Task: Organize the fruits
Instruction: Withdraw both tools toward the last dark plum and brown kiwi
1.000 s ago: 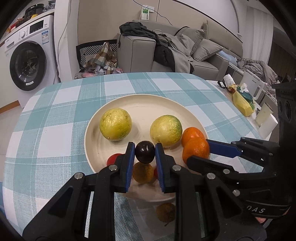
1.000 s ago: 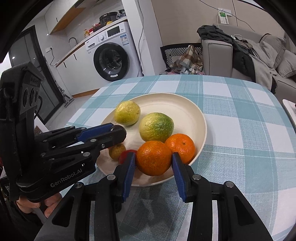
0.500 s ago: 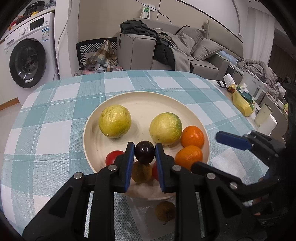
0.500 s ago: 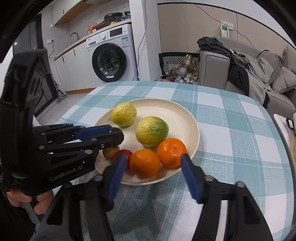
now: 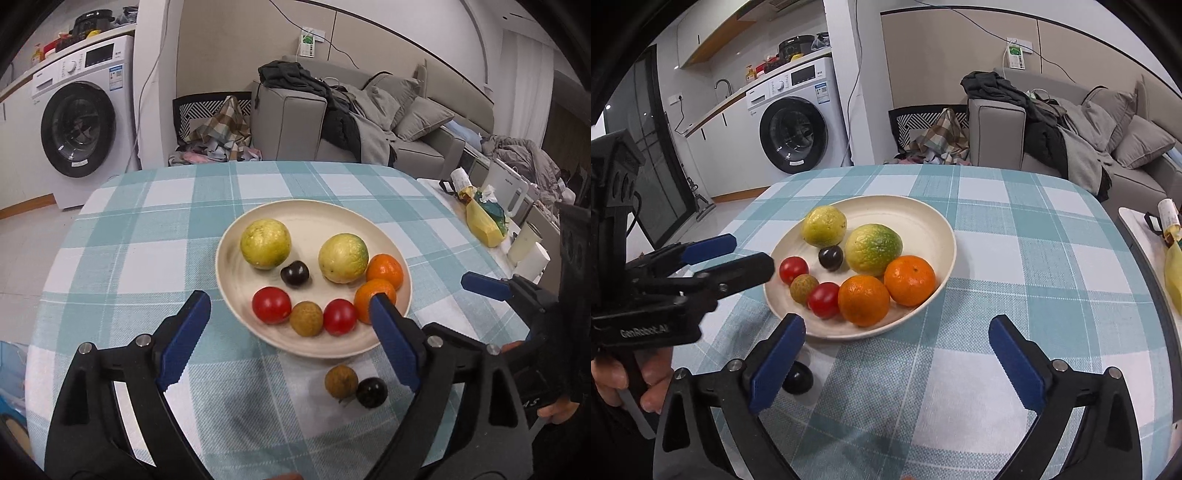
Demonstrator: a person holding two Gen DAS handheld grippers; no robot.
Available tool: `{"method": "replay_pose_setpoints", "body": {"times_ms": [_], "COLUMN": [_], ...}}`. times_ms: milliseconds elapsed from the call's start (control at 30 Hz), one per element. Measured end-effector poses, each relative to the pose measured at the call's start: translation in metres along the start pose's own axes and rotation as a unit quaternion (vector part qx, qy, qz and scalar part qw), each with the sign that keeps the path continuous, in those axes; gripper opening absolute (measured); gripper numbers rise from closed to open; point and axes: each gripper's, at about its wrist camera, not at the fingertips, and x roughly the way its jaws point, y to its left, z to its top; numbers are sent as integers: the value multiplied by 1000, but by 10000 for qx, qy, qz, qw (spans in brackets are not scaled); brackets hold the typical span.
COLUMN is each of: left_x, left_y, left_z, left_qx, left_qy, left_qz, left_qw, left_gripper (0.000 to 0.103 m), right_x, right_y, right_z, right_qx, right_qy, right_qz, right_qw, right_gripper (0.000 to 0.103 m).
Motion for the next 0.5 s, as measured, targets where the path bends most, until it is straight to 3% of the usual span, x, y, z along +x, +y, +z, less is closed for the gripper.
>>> {"method": "replay_pose_setpoints", "body": {"times_ms": [67, 133, 500], "left_x": [-11, -21, -49], "left_y": [2, 3, 9], "left_z": [-3, -6, -25], "left_qx": [-15, -4, -69], "left_qy": [-59, -123, -125], "left_qz": [70, 164, 322], "left_qw": [10000, 9998, 9994], "left_gripper": [89, 102, 102], "right_x": [-2, -5, -6], "right_y": [1, 2, 22], "right_z": [-2, -4, -19], "right_qx": [20, 48, -226], "right_qy": [-10, -5, 318], "right_qz": [52, 95, 186], "right_qw": [10000, 9999, 9991], "right_gripper": [103, 103, 103]}}
